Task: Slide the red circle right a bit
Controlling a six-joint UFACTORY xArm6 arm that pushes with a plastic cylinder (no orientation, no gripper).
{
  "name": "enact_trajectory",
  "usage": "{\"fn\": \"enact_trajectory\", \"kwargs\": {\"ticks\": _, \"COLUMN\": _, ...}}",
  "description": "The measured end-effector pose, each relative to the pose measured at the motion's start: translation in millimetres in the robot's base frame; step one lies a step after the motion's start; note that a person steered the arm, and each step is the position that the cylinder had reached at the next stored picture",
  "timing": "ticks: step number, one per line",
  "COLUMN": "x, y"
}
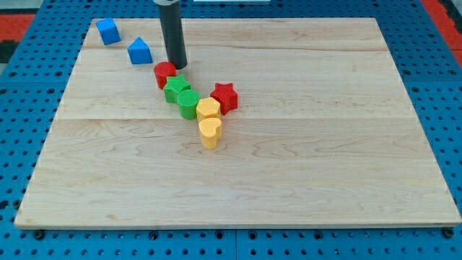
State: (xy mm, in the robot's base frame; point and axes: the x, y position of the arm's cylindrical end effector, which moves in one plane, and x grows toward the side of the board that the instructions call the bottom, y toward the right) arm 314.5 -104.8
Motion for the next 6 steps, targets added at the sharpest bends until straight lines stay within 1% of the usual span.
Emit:
{"fn": "enact_trajectory", "kwargs": {"ticks": 1, "x": 14, "y": -81}}
{"fn": "enact_trajectory", "kwargs": {"ticks": 2, "x": 49, "y": -84}}
{"fn": "enact_trajectory", "kwargs": {"ticks": 3, "x": 44, "y": -70}}
{"fn": "enact_trajectory", "kwargs": {"ticks": 4, "x": 17, "y": -42}}
{"fn": "enact_trajectory", "kwargs": {"ticks": 5, "x": 35, "y": -31}}
{"fn": "enact_trajectory", "kwargs": {"ticks": 6, "x": 51, "y": -35}}
